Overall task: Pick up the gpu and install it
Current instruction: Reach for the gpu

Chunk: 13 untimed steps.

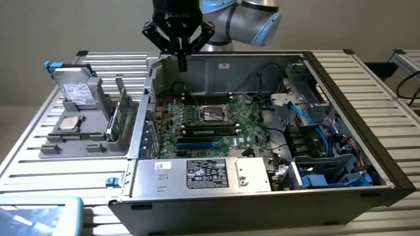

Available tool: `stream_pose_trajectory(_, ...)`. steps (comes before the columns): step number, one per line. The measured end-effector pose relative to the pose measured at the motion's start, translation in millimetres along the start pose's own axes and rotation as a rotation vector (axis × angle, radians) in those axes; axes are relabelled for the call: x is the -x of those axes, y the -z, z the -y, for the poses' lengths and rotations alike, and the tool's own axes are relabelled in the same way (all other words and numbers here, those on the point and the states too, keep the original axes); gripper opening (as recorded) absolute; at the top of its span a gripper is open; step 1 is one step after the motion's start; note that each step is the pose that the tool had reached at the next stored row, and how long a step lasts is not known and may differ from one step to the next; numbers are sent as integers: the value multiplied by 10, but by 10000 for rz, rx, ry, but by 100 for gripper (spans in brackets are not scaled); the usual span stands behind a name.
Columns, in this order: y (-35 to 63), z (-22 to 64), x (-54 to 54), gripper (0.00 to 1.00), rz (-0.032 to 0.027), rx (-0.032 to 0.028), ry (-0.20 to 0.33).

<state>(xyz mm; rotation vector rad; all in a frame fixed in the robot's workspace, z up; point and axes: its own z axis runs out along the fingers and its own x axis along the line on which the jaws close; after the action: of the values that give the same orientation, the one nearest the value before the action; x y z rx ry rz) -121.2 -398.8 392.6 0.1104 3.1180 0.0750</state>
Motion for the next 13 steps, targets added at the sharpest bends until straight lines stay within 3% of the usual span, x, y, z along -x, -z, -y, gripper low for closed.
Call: stream_pose_trajectory(13,0,0,-2,12,0,0,1)
